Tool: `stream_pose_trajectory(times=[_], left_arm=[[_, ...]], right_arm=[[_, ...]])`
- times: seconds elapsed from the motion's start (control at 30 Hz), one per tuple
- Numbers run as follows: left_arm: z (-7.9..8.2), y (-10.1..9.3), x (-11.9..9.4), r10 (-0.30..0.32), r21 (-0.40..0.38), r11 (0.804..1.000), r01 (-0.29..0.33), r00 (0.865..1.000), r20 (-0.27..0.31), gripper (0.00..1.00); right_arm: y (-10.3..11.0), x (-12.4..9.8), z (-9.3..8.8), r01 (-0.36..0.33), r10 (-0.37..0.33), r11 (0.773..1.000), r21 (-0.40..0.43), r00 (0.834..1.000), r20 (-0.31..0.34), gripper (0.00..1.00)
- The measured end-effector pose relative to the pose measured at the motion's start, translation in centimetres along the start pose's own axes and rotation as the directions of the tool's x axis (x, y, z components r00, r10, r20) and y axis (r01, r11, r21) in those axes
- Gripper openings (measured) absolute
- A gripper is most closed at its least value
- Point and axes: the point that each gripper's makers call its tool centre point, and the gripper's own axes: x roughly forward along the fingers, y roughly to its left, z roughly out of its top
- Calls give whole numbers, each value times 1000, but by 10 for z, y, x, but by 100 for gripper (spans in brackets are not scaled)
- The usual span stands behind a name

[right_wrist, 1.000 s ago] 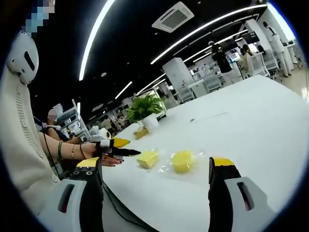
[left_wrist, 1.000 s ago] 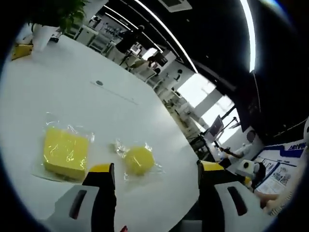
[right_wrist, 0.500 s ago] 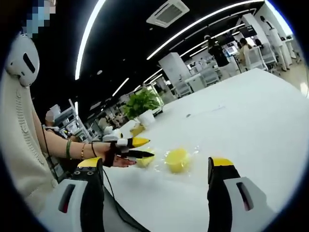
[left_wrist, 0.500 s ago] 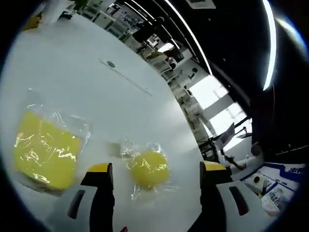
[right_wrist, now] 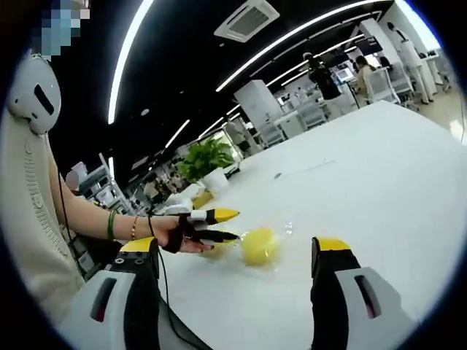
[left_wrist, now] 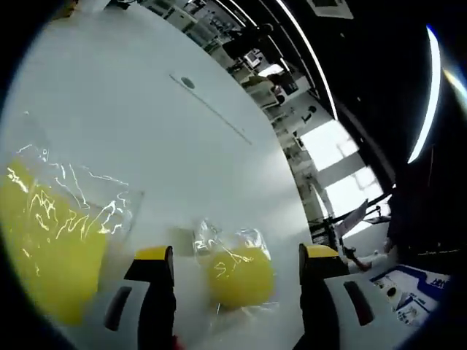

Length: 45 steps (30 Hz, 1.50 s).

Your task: Compare the silicone blocks by pressing each to a similar depth, holding the contact briefly, and releasing to observe deformation and rebound differences across the visible hardness samples.

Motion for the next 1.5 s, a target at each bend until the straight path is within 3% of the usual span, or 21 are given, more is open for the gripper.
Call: stream_pose_trajectory(times=[0.3, 0.47, 0.6, 0.67, 0.8, 0.97, 1.33, 1.47, 1.5], left_arm=[[3, 5, 19, 2, -101, 995, 0, 1000, 17, 54], [3, 8, 34, 27, -96, 995, -27, 1000, -2, 43], [-3, 24, 39, 114, -7, 993, -114, 992, -46, 24], [-4, 25, 41, 126, -15, 992, -127, 991, -55, 17], [-5, 26, 44, 126, -63, 990, -130, 990, -57, 14], [-5, 20, 46, 119, -18, 993, -121, 991, -63, 1], [-3, 2, 38, 81, 83, 994, -76, 995, -64, 0], [-2, -10, 32, 74, 211, 976, -60, 995, -60, 0], [0, -19, 31, 44, 248, 968, -30, 998, -50, 0]], right_arm=[[-10, 2, -1, 12, -12, 1000, 9, 1000, 0, 78], [-14, 3, -3, 14, -14, 1000, 19, 1000, 3, 77], [-18, 2, -5, 13, -13, 1000, 29, 1000, 4, 76], [-18, 1, -6, 14, -15, 999, 30, 1000, 5, 76], [-20, -2, -8, 22, -22, 999, 38, 1000, 7, 75], [-22, -4, -6, 25, -25, 999, 43, 1000, 18, 73], [-18, -3, -1, 15, -16, 999, 34, 1000, 24, 72], [-15, -4, -1, 10, -10, 1000, 27, 1000, 22, 72], [-14, -4, -1, 7, -7, 1000, 21, 1000, 17, 72]])
